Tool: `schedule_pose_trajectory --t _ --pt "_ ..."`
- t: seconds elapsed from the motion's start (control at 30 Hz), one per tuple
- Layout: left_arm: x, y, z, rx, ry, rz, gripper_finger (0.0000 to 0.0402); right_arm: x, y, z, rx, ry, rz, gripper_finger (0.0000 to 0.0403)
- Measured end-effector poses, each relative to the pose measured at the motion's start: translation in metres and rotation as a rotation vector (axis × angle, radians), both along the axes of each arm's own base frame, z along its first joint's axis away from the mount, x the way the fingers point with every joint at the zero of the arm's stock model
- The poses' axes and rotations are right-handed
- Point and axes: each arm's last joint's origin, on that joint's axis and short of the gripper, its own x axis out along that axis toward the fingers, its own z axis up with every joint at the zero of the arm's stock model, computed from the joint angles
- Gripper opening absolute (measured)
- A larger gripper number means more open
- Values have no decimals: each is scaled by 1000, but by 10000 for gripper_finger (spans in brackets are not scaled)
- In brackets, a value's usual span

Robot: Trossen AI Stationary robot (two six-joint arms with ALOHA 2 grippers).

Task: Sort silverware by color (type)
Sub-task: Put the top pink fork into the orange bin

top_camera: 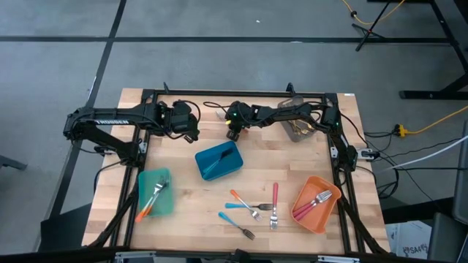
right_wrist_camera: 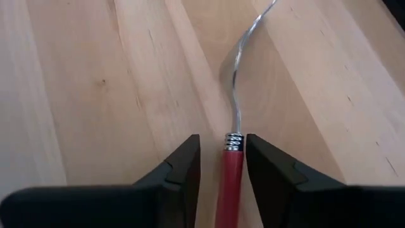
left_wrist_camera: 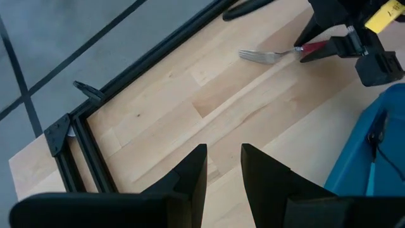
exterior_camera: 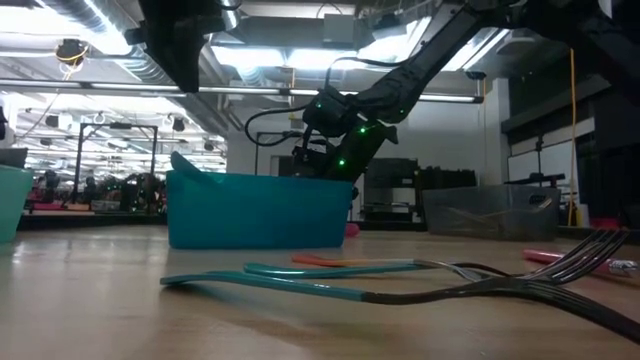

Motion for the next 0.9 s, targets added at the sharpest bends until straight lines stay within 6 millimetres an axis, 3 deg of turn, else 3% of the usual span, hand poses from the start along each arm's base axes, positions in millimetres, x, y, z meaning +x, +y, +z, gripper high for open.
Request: schedule_pose_trajectory --t 0.3,0.67,0.9 --pt "0 0 0 -6 0 -2 91 0 0 0 12 -1 10 104" --pt "0 0 0 -6 0 -2 91 7 -2 26 46 78 13 103" --pt "0 0 0 -6 0 -2 91 6 -2 26 49 89 12 103"
